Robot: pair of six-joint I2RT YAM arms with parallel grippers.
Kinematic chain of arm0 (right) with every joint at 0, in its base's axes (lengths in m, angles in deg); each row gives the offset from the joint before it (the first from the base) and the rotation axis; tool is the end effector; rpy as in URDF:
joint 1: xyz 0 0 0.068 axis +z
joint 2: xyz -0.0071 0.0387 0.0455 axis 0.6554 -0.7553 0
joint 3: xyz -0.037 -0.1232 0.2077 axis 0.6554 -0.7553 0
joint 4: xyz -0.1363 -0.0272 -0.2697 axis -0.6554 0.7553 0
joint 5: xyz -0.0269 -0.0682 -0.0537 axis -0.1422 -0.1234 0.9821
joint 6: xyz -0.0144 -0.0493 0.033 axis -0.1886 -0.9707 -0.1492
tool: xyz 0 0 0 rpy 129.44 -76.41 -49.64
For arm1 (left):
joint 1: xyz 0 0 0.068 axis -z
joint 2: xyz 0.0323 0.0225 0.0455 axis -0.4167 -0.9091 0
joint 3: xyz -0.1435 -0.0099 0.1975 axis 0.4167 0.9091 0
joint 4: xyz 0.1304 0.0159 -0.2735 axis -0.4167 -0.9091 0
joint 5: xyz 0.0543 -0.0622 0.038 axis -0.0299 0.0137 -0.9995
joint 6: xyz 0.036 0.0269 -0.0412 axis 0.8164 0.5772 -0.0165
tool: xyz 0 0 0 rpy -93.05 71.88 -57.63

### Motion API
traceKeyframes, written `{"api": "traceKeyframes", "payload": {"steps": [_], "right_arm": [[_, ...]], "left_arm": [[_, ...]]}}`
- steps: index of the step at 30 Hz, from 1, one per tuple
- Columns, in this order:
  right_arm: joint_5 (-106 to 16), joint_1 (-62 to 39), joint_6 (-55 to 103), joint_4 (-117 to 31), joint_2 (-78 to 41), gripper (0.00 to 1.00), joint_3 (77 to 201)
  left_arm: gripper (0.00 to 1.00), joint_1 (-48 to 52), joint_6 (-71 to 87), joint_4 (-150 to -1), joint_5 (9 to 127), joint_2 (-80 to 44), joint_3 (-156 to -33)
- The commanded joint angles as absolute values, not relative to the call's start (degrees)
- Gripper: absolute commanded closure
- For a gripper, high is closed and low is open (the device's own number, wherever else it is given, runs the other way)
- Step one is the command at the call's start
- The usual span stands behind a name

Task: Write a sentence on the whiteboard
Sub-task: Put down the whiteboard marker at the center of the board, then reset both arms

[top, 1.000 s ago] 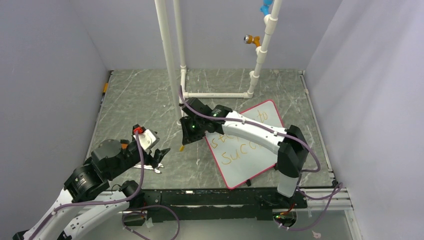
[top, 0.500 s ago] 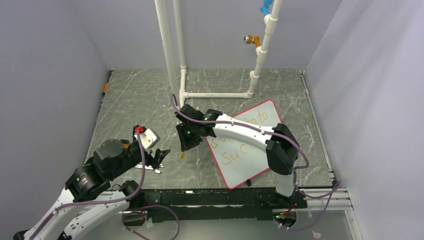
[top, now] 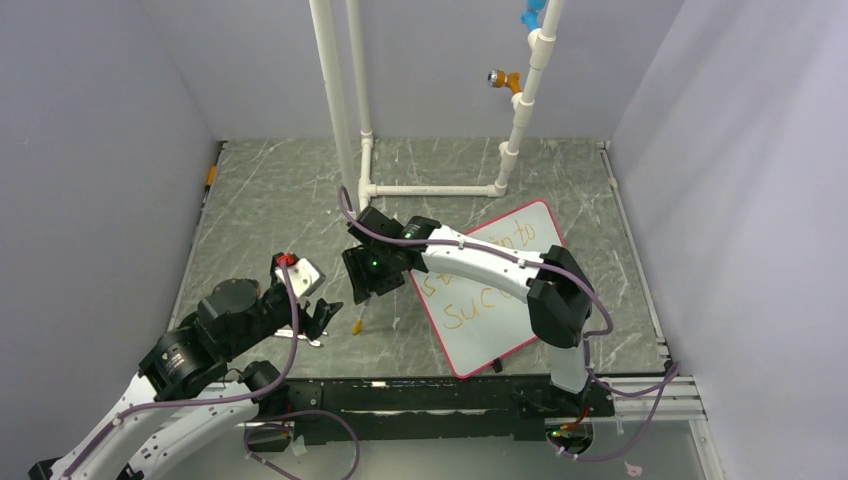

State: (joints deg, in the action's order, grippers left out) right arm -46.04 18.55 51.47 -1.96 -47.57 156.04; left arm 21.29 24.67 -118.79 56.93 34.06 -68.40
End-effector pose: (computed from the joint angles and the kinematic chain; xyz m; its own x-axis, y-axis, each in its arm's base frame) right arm 0.2256 0.3962 0.2029 -0.8599 -0.3636 -0.3584 -0.4927 0.7747 0.3963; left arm 0.1138 -0.1141 0.3373 -0.1578 0.2866 -0.9450 0.6995 0.7079 0.0979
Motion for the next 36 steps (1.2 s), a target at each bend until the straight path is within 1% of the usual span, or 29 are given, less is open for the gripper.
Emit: {"api": "traceKeyframes", "payload": {"steps": [1, 4, 7, 8, 15, 20, 23, 25, 30, 33, 36], "right_arm": [[-42.86, 18.6, 50.17, 1.09, -46.44, 0.37, 161.89], [-40.85, 18.64, 49.06, 3.79, -46.04, 0.21, 165.73], [-38.73, 18.64, 48.02, 6.78, -45.69, 0.02, 169.82], [-38.12, 18.59, 47.67, 7.82, -45.46, 0.01, 171.24], [-31.86, 18.56, 45.97, 14.16, -42.22, 0.0, 179.29], [-27.9, 18.55, 44.17, 13.54, -36.27, 0.0, 177.82], [-24.38, 18.55, 43.5, 10.11, -29.99, 0.0, 172.48], [-21.73, 18.51, 43.1, 5.7, -23.39, 0.0, 166.25], [-13.93, 18.53, 42.3, -5.98, -8.12, 0.0, 149.23], [-9.65, 18.58, 41.65, -8.9, -1.2, 0.0, 142.42], [-5.18, 18.52, 42.42, -9.49, 4.22, 0.0, 138.66]], "left_arm": [[0.2, 21.47, 23.24, -117.02, 55.59, 34.68, -68.4], [0.2, 21.49, 23.02, -117.18, 55.23, 34.68, -68.48], [0.2, 21.52, 22.76, -117.15, 54.97, 34.99, -68.57], [0.2, 21.52, 22.72, -117.12, 54.95, 35.1, -68.56], [0.19, 21.48, 22.61, -117.33, 54.49, 35.57, -69.21], [0.19, 21.51, 22.21, -117.16, 53.5, 35.59, -69.8], [0.17, 21.49, 21.12, -116.85, 50.85, 35.51, -70.26], [0.02, 21.45, 20.26, -116.84, 47.39, 35.34, -70.49], [0.01, 21.47, 17.29, -116.72, 40.86, 34.06, -70.51], [0.01, 21.44, 16.12, -116.14, 38.8, 32.71, -70.63], [0.01, 21.47, 15.21, -115.26, 38.32, 31.11, -70.8]]}}
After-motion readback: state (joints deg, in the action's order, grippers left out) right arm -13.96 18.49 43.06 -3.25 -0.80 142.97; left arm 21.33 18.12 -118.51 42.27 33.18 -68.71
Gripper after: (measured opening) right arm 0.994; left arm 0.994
